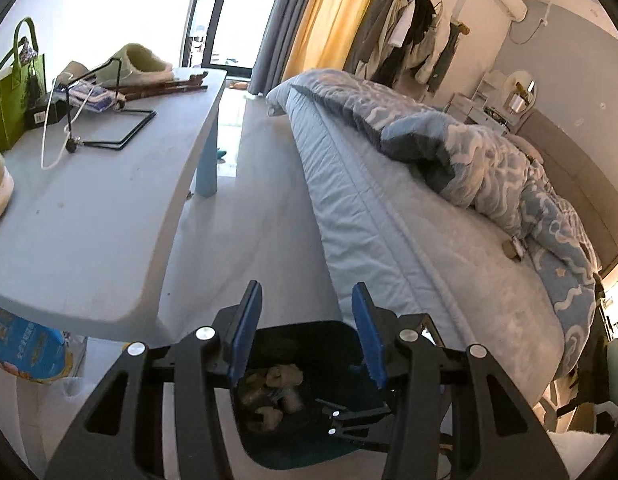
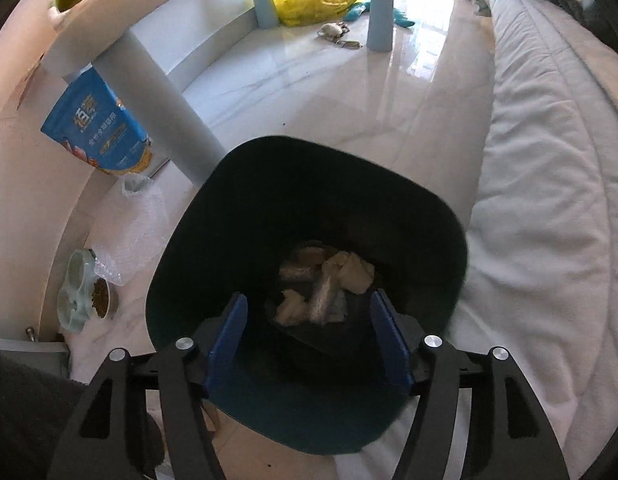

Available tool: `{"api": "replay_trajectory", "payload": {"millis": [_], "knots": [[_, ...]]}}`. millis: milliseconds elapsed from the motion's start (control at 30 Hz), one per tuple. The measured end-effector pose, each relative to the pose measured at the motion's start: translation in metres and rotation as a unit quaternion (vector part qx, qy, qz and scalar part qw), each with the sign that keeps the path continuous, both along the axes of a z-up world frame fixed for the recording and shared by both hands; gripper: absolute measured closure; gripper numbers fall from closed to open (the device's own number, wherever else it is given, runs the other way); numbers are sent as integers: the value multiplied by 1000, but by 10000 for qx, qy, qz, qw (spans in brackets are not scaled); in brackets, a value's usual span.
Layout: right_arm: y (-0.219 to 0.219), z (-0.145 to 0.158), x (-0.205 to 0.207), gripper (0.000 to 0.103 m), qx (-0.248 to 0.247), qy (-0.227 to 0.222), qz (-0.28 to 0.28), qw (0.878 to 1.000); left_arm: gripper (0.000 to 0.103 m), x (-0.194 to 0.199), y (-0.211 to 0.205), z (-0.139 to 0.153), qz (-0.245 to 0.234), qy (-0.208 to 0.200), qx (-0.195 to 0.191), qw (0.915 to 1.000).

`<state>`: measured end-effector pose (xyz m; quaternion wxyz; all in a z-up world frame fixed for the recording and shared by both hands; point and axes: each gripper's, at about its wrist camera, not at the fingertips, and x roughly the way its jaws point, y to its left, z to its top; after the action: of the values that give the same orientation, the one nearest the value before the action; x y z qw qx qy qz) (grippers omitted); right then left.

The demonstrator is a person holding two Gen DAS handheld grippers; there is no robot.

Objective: Collect trash
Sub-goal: 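Move both open tools from the bin back toward the tissue pack on the bed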

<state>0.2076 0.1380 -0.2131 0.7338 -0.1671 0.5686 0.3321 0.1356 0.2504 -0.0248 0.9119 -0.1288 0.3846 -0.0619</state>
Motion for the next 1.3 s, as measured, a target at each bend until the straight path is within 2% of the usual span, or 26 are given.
{"api": "replay_trajectory", "payload": {"millis": [167,333,467,633,967,1300], "knots": [[-13,24,-3,37,383,-154,15,9991,54,4,-12,9,37,-114,-25,9999],[-30,64,-4,34,905,-569,32,9943,54,5,-29,24,38,-326,-14,9995],[-58,94,-2,32,1232,-946,-163,9877,54,6,-45,34,10,-482,-19,9988],[-101,119,6,30,1487,-1258,-522,9795,54,14,-73,39,-123,-538,-11,9985],[-199,139,22,26,1647,-1571,-1423,9633,54,32,-142,45,-516,-625,-52,9967],[-278,145,38,25,1733,-1738,-2042,9477,54,55,-207,35,-908,-552,115,9943]]}}
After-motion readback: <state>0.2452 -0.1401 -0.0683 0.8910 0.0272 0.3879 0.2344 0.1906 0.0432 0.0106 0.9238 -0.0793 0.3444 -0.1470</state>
